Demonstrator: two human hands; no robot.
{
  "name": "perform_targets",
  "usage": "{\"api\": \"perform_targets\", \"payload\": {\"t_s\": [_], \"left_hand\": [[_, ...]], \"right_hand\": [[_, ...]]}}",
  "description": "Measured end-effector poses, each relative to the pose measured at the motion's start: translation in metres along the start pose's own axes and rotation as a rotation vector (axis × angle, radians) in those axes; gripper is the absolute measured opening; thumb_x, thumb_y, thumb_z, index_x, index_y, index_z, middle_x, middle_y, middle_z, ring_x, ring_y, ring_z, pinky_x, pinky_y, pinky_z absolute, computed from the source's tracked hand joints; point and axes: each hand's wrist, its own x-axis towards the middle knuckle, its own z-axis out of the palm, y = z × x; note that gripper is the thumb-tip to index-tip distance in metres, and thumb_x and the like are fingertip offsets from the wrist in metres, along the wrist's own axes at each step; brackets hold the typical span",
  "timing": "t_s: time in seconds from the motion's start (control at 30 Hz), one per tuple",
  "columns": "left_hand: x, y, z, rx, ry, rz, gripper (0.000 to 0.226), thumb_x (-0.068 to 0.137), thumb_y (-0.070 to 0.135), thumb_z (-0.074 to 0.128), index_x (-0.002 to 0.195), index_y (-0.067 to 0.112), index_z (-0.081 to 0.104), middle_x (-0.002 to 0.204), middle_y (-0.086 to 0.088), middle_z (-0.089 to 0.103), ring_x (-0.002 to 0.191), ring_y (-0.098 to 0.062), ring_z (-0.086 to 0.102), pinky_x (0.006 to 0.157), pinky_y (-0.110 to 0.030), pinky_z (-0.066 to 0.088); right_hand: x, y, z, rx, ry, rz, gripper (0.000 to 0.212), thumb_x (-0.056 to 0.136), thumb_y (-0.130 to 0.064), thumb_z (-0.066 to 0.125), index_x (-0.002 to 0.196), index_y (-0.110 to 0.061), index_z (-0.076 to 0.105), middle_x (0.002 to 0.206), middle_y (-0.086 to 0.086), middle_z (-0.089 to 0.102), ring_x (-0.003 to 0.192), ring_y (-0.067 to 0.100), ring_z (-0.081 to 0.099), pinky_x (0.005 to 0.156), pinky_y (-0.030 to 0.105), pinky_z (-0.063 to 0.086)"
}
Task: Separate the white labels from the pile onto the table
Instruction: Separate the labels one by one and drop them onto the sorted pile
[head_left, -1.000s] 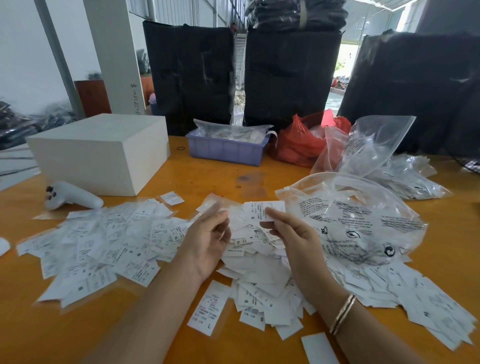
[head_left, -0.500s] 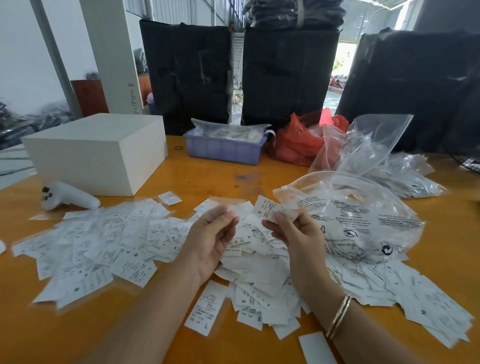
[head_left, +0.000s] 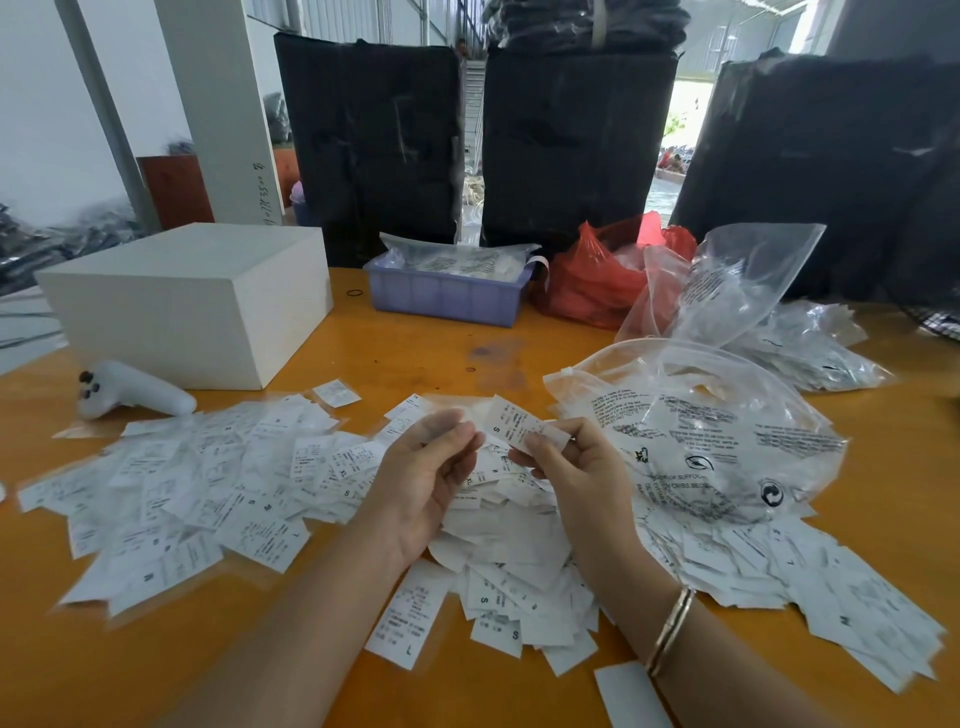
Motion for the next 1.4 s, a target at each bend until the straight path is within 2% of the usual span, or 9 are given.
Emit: {"api": "perform_targets", "payload": {"t_s": [0.27,0.57,0.73,0.8,0.9,1.0,1.1,1.27,1.4], "left_hand": [[0.001,-0.001,-0.003,0.174,0.007,0.045,0.016,0.081,0.007,0.068,0.089,0.021,0.070,0.086,-0.001,0.072,0.074,-0.007,0.067,0.068,-0.022,0.051],[-0.002,-0.007,-0.002,0.458,-0.147,0.043,0.014,0.082,0.010,0.070,0.093,0.019,0.073,0.095,-0.009,0.074,0.083,-0.017,0.070,0.073,-0.024,0.053],[0.000,-0.003,-0.002,0.368,-0.072,0.078,0.038,0.069,0.021,0.076,0.106,0.013,0.068,0.095,-0.012,0.074,0.079,-0.017,0.071,0.064,-0.022,0.055],[-0.001,-0.005,-0.003,0.418,-0.065,0.056,0.046,0.067,0.025,0.082,0.108,0.011,0.067,0.098,-0.015,0.073,0.086,-0.025,0.071,0.076,-0.036,0.058],[-0.005,-0.011,-0.001,0.522,-0.056,0.057,0.022,0.074,0.027,0.080,0.094,0.022,0.072,0.091,-0.009,0.075,0.087,-0.028,0.071,0.086,-0.049,0.055],[-0.007,-0.012,0.003,0.626,-0.070,0.163,0.011,0.075,0.031,0.078,0.081,0.038,0.073,0.078,0.007,0.074,0.076,-0.012,0.071,0.073,-0.030,0.058],[-0.011,-0.009,0.007,0.713,-0.123,0.250,0.009,0.077,0.033,0.074,0.080,0.041,0.073,0.075,0.013,0.073,0.069,-0.001,0.068,0.058,-0.011,0.050],[-0.008,-0.008,0.005,0.754,0.003,0.297,0.020,0.072,0.045,0.073,0.082,0.028,0.071,0.083,0.010,0.073,0.080,-0.003,0.069,0.060,-0.011,0.049],[-0.008,-0.006,0.005,0.803,-0.004,0.376,0.008,0.081,0.027,0.074,0.084,0.033,0.071,0.089,0.012,0.072,0.084,0.002,0.066,0.063,-0.008,0.047]], "right_hand": [[-0.001,0.003,-0.001,-0.127,-0.125,-0.025,0.013,0.092,-0.009,0.058,0.094,-0.020,0.065,0.077,0.002,0.073,0.066,0.014,0.069,0.058,0.018,0.050],[-0.002,0.005,-0.002,-0.242,-0.139,-0.045,0.026,0.095,-0.018,0.055,0.109,-0.040,0.058,0.058,-0.003,0.057,0.053,-0.001,0.055,0.050,0.010,0.040],[0.001,0.005,-0.003,-0.127,-0.060,-0.008,0.005,0.093,-0.017,0.058,0.088,-0.019,0.060,0.056,-0.006,0.058,0.051,0.006,0.054,0.048,0.014,0.041],[0.001,0.005,-0.003,-0.155,-0.082,-0.007,0.011,0.090,-0.016,0.062,0.079,-0.013,0.059,0.056,-0.007,0.060,0.051,0.007,0.055,0.049,0.016,0.042],[-0.001,0.004,-0.003,-0.156,-0.083,-0.005,0.014,0.088,-0.017,0.066,0.075,-0.013,0.062,0.055,-0.007,0.061,0.052,0.005,0.055,0.049,0.013,0.042],[0.000,0.004,-0.004,-0.187,-0.050,-0.023,0.015,0.086,-0.018,0.068,0.071,-0.018,0.067,0.056,-0.009,0.059,0.053,0.003,0.050,0.050,0.013,0.041],[-0.001,0.002,-0.003,-0.217,-0.059,-0.038,0.019,0.088,-0.016,0.065,0.074,-0.026,0.072,0.065,-0.008,0.067,0.059,0.002,0.056,0.056,0.014,0.046],[-0.004,0.000,0.000,-0.201,-0.159,-0.033,0.024,0.092,-0.008,0.056,0.092,-0.026,0.073,0.092,-0.010,0.069,0.084,0.003,0.062,0.071,0.014,0.046],[-0.005,0.001,0.001,-0.117,-0.216,0.070,0.038,0.091,-0.002,0.052,0.095,-0.033,0.074,0.102,-0.012,0.068,0.095,0.004,0.061,0.081,0.019,0.045]]}}
